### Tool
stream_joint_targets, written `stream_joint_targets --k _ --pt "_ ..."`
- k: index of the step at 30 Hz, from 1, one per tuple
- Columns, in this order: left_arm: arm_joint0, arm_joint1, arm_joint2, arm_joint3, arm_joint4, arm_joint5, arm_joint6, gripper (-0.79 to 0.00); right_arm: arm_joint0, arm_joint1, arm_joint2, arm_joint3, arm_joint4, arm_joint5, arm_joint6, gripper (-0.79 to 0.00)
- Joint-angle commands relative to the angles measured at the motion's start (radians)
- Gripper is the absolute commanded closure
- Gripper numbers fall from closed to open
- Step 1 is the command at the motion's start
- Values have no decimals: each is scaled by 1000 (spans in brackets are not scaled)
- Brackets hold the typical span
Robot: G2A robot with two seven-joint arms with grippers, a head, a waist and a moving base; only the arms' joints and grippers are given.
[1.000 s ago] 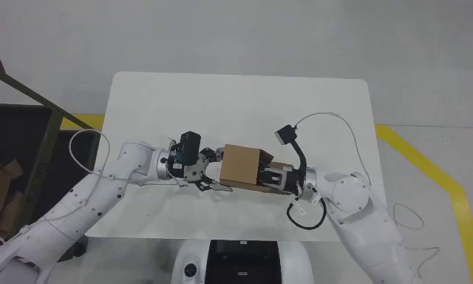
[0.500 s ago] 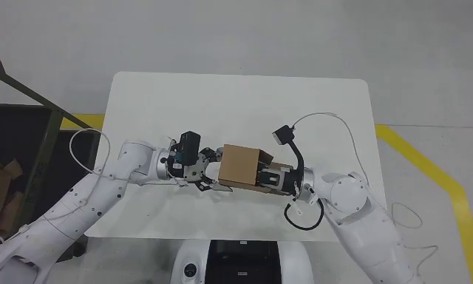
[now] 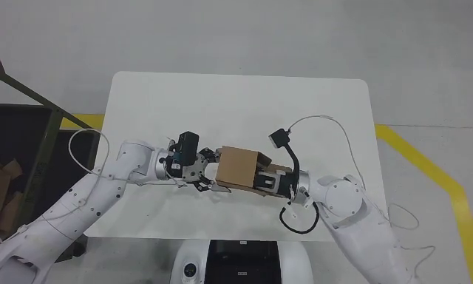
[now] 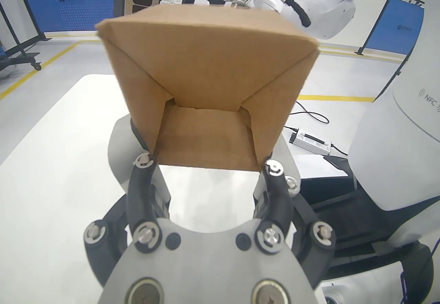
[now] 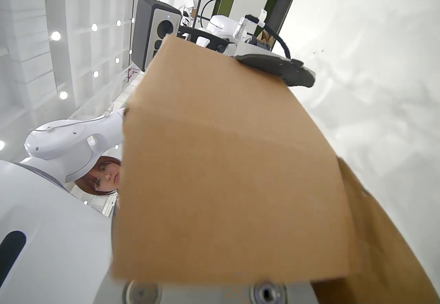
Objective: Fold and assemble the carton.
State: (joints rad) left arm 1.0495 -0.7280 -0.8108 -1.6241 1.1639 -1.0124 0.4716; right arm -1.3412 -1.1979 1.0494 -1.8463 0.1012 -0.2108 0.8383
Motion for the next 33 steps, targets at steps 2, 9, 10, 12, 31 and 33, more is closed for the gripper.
stream_joint_targets --k 2,9,10,12,31,33 --pt "-2 0 1 -1 1 0 -1 -283 19 -5 -27 16 7 -7 -9 0" --pt "-3 0 1 0 1 0 4 -274 37 -7 -43 36 9 -10 -22 0" --pt "-3 0 1 0 1 0 4 -274 36 -6 -39 37 8 -9 -23 0" --pt "-3 0 0 1 1 0 6 -271 31 -3 -26 34 6 -7 -24 0" --pt "15 -3 -16 -4 -6 0 11 -286 -49 20 40 -22 15 -15 -49 0" --pt "13 -5 -16 -10 -4 0 11 -296 -45 18 28 -10 27 -25 -58 0"
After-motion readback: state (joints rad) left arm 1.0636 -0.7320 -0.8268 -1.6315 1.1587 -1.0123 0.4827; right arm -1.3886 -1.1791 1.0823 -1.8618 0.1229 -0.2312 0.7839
